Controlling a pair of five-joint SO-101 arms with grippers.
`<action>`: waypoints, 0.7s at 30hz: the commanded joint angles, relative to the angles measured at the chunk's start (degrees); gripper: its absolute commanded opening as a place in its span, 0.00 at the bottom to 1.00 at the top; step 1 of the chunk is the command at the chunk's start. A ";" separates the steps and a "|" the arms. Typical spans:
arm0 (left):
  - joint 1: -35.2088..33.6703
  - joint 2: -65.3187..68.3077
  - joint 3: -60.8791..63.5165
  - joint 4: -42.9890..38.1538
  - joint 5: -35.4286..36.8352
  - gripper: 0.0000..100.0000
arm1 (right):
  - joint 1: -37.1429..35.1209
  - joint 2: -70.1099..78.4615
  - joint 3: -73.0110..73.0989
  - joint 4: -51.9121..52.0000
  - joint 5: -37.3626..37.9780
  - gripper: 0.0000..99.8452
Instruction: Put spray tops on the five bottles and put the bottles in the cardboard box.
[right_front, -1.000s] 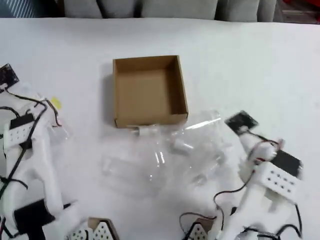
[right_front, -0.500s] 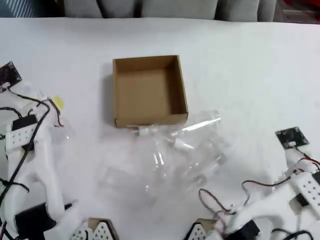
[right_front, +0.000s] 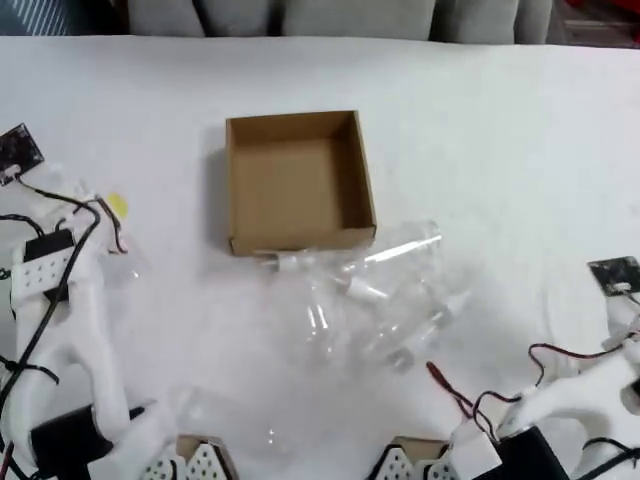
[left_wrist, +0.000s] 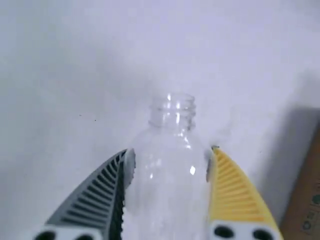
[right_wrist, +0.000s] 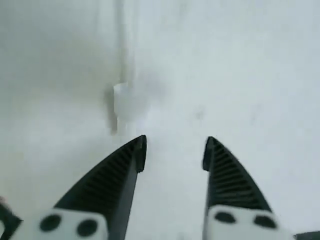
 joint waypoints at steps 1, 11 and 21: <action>0.84 -3.03 -0.44 -1.67 -0.62 0.03 | 2.42 -0.13 -6.15 9.45 0.09 0.01; 1.71 -3.03 -0.44 -1.67 -2.46 0.03 | 3.74 -0.13 -4.48 19.56 0.00 0.02; 1.71 -3.03 -0.44 -1.67 -3.34 0.03 | 0.66 0.48 8.53 -4.09 -11.69 0.02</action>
